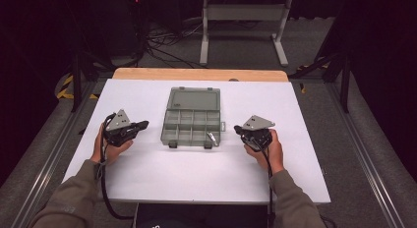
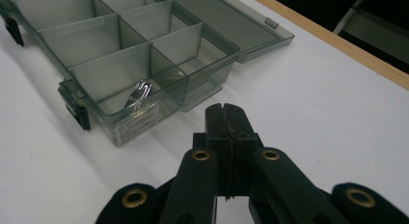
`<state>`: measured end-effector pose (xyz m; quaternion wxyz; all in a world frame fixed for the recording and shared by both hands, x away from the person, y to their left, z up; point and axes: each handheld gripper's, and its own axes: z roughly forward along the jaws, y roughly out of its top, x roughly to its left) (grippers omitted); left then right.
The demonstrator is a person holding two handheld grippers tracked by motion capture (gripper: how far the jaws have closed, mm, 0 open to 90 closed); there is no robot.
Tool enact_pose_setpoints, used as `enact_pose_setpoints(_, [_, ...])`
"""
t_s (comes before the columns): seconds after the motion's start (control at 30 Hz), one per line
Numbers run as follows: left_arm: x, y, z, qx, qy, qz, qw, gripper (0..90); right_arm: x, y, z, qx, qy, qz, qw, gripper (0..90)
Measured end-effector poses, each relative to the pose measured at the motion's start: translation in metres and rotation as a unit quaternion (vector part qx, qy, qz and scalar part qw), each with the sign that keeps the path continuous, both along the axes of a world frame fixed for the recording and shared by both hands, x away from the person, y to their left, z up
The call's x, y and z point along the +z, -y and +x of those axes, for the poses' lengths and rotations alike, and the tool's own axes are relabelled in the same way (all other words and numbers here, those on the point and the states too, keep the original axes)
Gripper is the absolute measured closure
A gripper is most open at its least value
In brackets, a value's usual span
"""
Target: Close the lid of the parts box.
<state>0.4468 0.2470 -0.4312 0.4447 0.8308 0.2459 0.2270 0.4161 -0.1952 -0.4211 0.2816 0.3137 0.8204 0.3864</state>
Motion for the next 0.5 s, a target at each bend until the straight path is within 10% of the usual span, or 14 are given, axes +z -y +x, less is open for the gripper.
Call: enact_pose_setpoints(0.5, [0.007,0.017,0.052,0.010,-0.018,0.025,0.9995,90.0,0.020,-0.008,0.050,-0.018,-0.022,-0.016,0.9995,90.0])
